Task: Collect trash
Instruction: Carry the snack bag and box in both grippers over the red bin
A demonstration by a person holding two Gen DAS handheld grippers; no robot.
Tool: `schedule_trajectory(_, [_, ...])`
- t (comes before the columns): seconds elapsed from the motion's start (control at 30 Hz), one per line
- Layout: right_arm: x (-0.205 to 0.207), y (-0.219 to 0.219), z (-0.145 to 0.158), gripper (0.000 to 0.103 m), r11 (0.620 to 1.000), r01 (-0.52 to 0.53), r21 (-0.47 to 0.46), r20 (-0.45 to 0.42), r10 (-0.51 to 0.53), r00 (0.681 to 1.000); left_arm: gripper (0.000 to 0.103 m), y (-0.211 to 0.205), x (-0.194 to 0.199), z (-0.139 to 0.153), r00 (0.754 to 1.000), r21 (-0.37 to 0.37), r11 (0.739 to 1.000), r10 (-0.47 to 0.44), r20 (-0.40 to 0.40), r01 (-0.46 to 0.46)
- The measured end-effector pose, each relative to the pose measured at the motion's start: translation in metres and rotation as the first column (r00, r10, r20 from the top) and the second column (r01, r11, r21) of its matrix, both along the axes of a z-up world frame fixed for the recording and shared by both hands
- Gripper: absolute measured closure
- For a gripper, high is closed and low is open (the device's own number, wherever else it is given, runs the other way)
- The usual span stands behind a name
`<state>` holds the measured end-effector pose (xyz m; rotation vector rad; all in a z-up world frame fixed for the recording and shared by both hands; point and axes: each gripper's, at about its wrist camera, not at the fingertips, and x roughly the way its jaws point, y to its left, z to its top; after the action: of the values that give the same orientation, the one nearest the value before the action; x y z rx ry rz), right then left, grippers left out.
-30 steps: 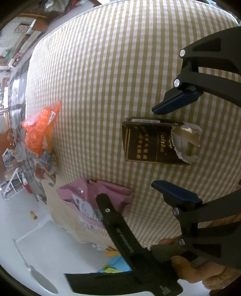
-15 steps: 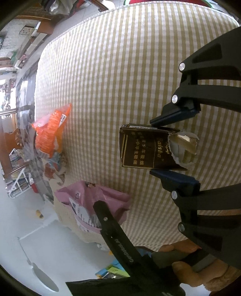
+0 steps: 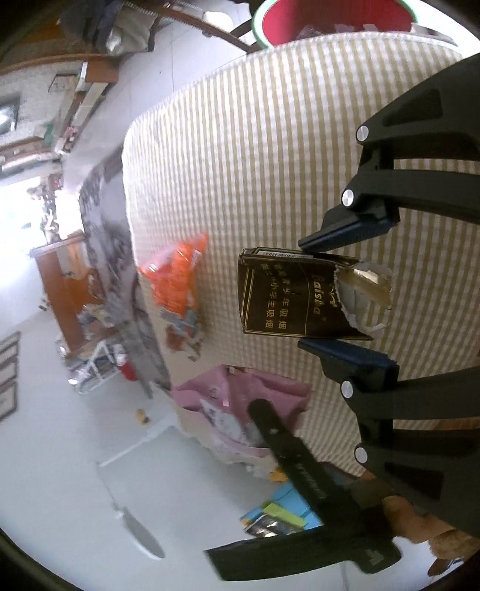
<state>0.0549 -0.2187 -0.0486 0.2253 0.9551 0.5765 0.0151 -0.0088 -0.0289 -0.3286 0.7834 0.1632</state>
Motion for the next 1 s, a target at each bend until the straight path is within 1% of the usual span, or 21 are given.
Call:
schedule_trajectory(0.1, [-0.005, -0.022, 0.007, 0.057, 0.998, 0.04, 0.055, 0.0, -0.041, 0.999, 0.034, -0.017, -0.003, 0.005, 0.999, -0.016, 0.999, -0.035, -0.002, 0.035])
schedule_trajectory(0.2, [-0.013, -0.042, 0.016, 0.057, 0.993, 0.075, 0.093, 0.007, -0.076, 0.997, 0.034, -0.036, -0.004, 0.014, 0.997, -0.007, 0.997, -0.075, 0.012, 0.075])
schedule_trajectory(0.33, [-0.021, -0.068, 0.024, 0.057, 0.987, 0.117, 0.112, 0.021, -0.12, 0.992, 0.034, -0.062, -0.006, 0.03, 0.991, 0.012, 0.992, -0.125, 0.041, 0.125])
schedule_trajectory(0.5, [-0.028, -0.097, 0.026, 0.057, 0.974, 0.17, 0.149, 0.01, -0.173, 0.985, 0.034, -0.086, -0.009, 0.042, 0.984, 0.029, 0.986, -0.167, 0.059, 0.165])
schedule_trajectory(1.0, [-0.027, -0.15, 0.021, 0.057, 0.935, 0.279, 0.22, -0.026, -0.28, 0.96, 0.034, -0.134, -0.006, 0.05, 0.964, 0.052, 0.965, -0.259, 0.054, 0.256])
